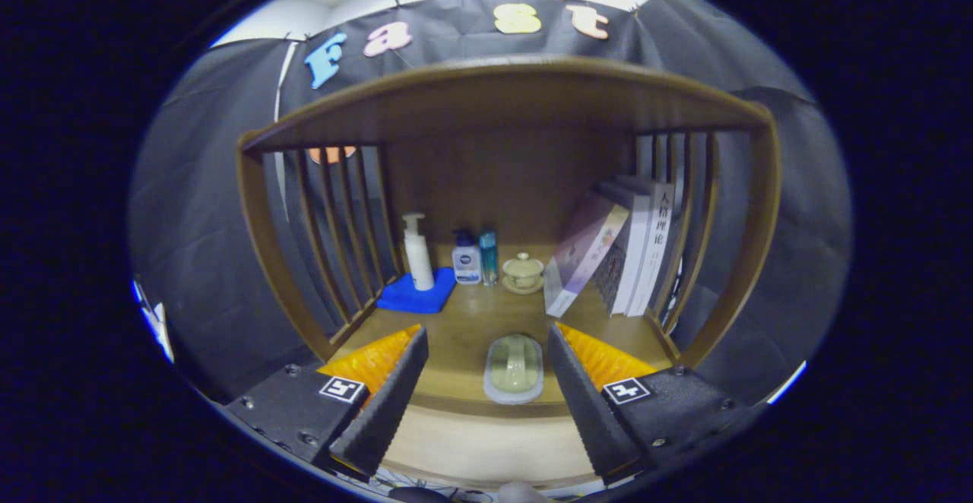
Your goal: Pull open the drawer, take out the items inside it, and place them on the countertop above the cabinet.
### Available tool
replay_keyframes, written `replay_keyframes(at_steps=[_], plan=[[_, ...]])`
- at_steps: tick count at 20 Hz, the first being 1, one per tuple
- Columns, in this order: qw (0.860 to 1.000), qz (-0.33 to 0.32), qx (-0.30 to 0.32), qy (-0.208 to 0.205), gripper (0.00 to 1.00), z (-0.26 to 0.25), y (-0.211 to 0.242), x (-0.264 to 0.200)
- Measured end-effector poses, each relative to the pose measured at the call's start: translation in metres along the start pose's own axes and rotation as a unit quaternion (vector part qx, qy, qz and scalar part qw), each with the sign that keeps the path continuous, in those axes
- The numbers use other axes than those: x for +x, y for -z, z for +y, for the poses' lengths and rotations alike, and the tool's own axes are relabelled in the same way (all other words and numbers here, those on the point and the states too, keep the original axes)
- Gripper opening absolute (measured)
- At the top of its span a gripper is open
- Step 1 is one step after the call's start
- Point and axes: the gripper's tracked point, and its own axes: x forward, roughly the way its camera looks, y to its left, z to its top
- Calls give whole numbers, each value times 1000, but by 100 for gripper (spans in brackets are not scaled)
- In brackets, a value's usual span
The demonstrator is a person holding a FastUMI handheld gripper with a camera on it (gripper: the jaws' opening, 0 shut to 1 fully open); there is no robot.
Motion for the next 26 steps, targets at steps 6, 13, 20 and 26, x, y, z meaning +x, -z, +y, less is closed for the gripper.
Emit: replay_keyframes(at_steps=[6, 13, 20, 26], plan=[[996, -84, -7, 3, 99, 8, 17, -60], [990, -137, -27, 28, 99, 2, 93, -93], [991, -112, -32, 64, 100, -13, 192, -86], [996, -50, -30, 66, 100, -4, 262, -68]])
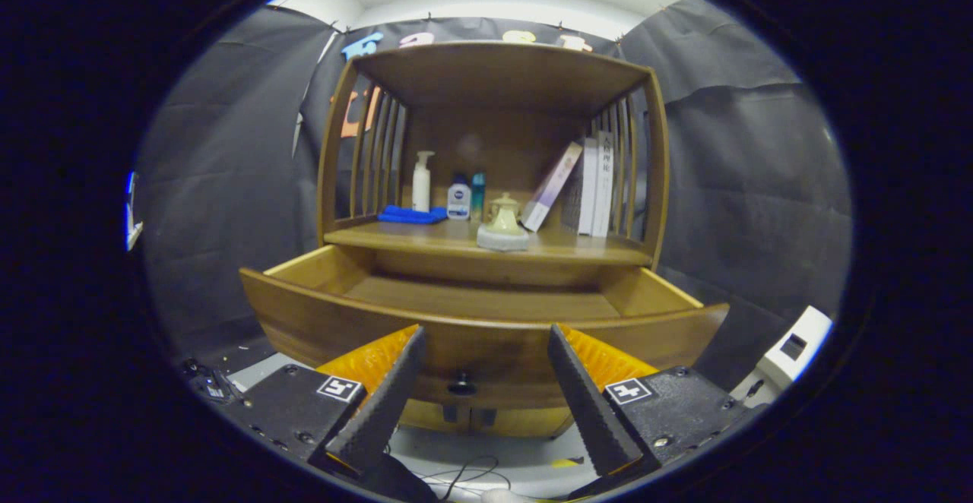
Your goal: Pull open the drawer, take out the items inside it, and place them on the countertop above the cabinet.
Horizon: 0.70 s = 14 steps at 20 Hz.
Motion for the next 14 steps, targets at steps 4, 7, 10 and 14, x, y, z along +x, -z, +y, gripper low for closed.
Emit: replay_keyframes(at_steps=[4, 7, 10, 14], plan=[[1000, 23, 17, 1, 100, 6, 23, 11], [999, 34, 21, 10, 100, 2, 30, 22], [998, 38, 53, 11, 100, 2, 35, 29], [998, 35, 51, 11, 100, 2, 35, 29]])
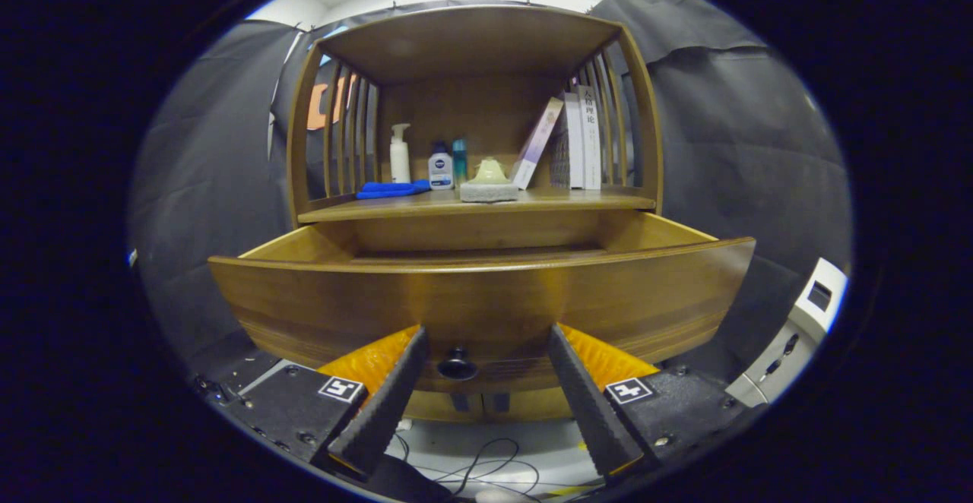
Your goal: Pull open the drawer, take out the items inside it, and place them on the countertop above the cabinet.
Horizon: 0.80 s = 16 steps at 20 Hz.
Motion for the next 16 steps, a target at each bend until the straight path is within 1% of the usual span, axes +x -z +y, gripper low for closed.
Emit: replay_keyframes(at_steps=[7, 9, 10, 16], plan=[[1000, -4, -5, -3, 99, 2, -11, 20], [1000, -13, -3, -2, 99, 5, -21, 32], [1000, -4, -2, -1, 99, 5, -17, 38], [1000, -11, 1, 6, 99, 8, -32, 77]])
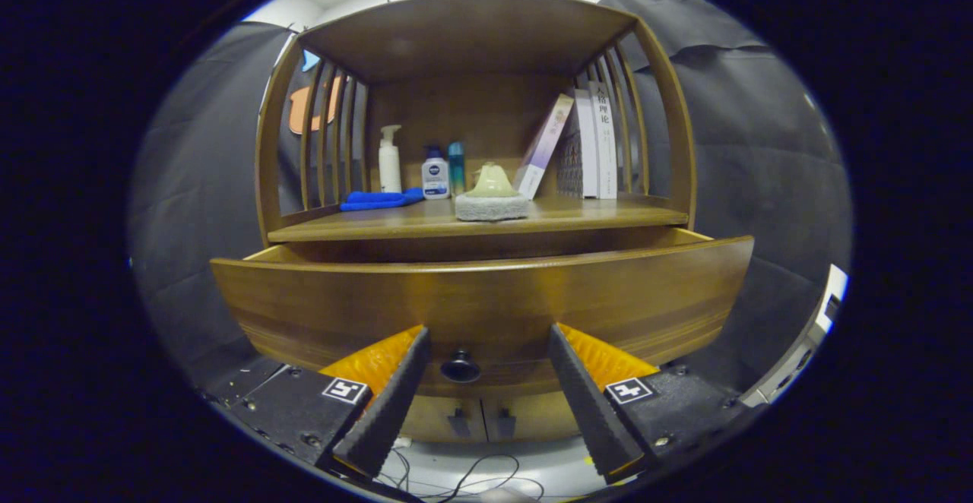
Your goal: Pull open the drawer, take out the items inside it, and place them on the countertop above the cabinet.
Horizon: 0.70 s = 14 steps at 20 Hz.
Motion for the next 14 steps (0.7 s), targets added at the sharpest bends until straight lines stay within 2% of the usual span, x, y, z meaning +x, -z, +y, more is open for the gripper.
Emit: replay_keyframes(at_steps=[9, 14], plan=[[1000, 0, -6, -4, 99, 1, -18, 75], [1000, -15, -22, 7, 99, 3, -18, 77]])
